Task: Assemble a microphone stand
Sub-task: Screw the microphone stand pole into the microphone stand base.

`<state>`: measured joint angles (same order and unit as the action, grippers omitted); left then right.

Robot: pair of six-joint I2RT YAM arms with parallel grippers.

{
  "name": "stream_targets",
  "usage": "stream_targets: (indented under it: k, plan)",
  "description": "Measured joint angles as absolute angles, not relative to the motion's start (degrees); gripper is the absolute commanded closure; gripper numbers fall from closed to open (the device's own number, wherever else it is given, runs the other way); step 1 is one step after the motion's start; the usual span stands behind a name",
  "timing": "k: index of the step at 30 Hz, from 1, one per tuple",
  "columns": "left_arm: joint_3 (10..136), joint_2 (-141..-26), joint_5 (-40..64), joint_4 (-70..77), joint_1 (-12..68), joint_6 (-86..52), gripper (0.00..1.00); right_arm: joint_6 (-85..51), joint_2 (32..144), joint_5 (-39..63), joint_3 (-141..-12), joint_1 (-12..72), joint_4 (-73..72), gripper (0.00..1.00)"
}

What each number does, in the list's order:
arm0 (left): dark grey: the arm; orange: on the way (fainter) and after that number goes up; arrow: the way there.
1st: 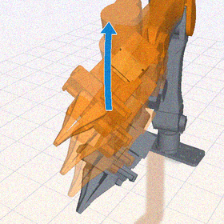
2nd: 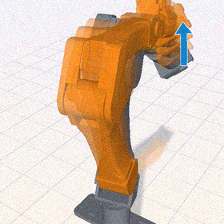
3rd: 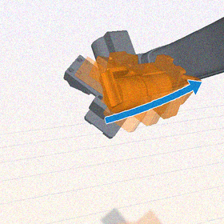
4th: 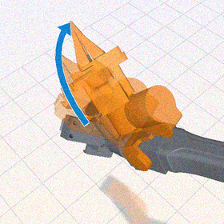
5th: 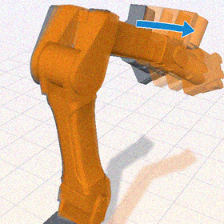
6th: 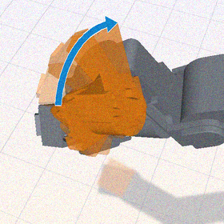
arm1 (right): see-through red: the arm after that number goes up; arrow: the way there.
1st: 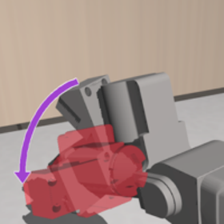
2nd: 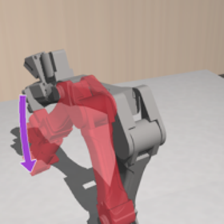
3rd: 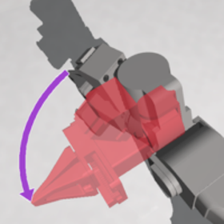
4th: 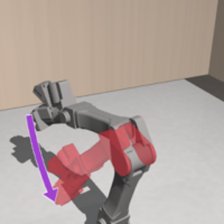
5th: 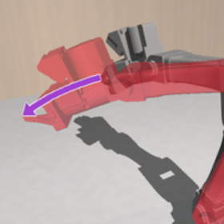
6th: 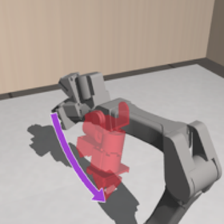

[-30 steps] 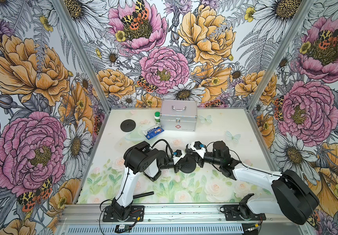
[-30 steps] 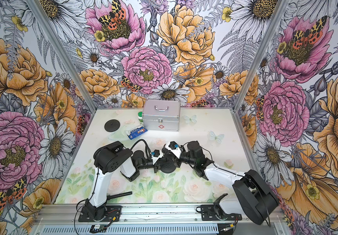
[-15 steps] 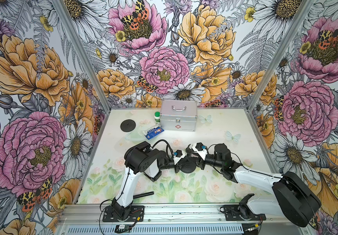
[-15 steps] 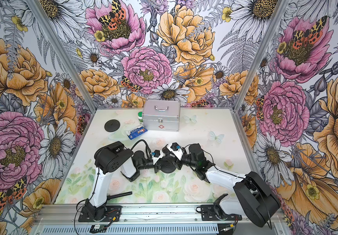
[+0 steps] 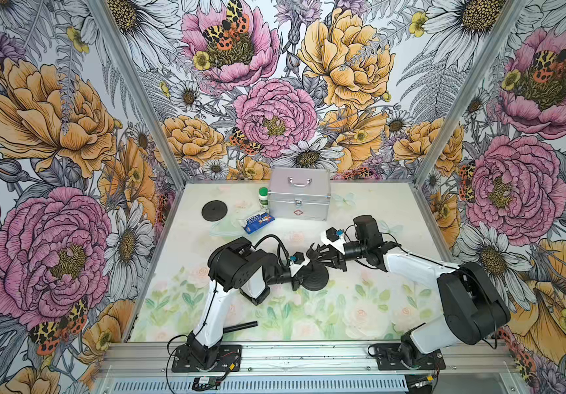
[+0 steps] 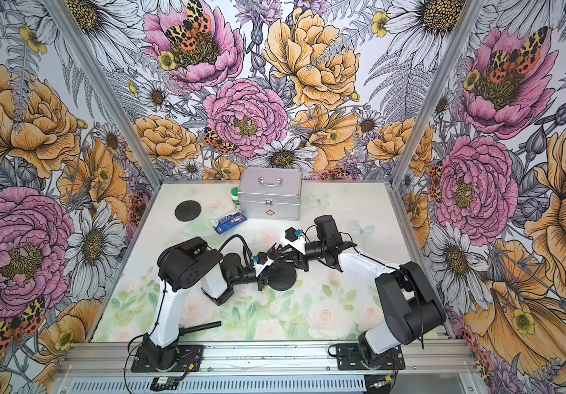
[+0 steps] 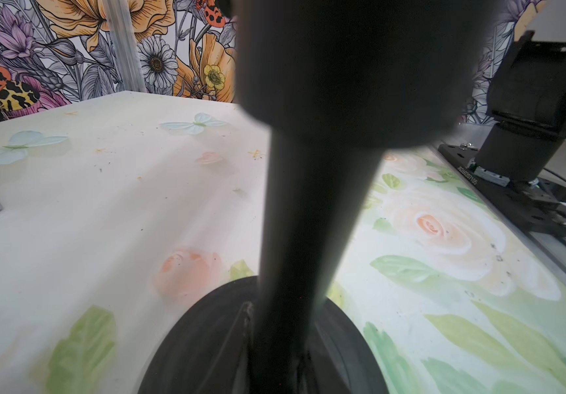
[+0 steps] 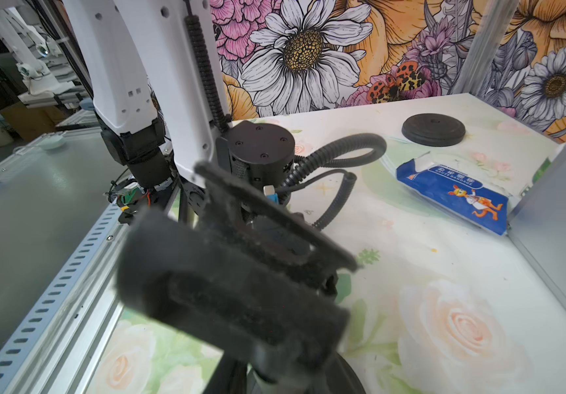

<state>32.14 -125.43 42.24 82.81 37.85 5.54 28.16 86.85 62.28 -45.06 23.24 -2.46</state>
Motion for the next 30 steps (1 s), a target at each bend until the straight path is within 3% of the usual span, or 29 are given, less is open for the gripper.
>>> stream_targets:
  k: [3, 7, 14, 15, 17, 20, 30]
  plan:
    - [32.1, -125.4, 42.4, 82.8, 37.6, 5.5, 0.77, 26.3, 85.6, 59.5, -43.5, 23.8, -5.4, 0.98]
    - [32.0, -125.4, 42.5, 82.9, 37.6, 5.5, 0.77, 15.2, 79.7, 47.5, -33.7, 27.4, -20.4, 1.00]
    - [31.8, -125.4, 42.7, 83.0, 37.1, 3.6, 0.77, 0.7, 74.1, -4.8, -23.6, 50.3, -35.4, 1.00]
    - [31.8, -125.4, 42.6, 83.0, 37.0, 3.2, 0.77, 0.0, 74.7, -9.4, -23.6, 52.2, -36.6, 0.96]
    - [31.9, -125.4, 42.4, 83.0, 37.0, 2.8, 0.77, -0.6, 76.3, -15.8, -22.9, 54.5, -40.1, 0.79]
    - [31.9, -125.4, 42.4, 83.0, 37.0, 3.1, 0.77, 1.8, 76.9, -14.7, -21.9, 54.1, -42.7, 0.64]
    - [32.5, -125.4, 42.0, 82.5, 37.4, 4.7, 0.77, 17.8, 73.5, 25.8, -21.7, 32.0, -29.1, 0.58]
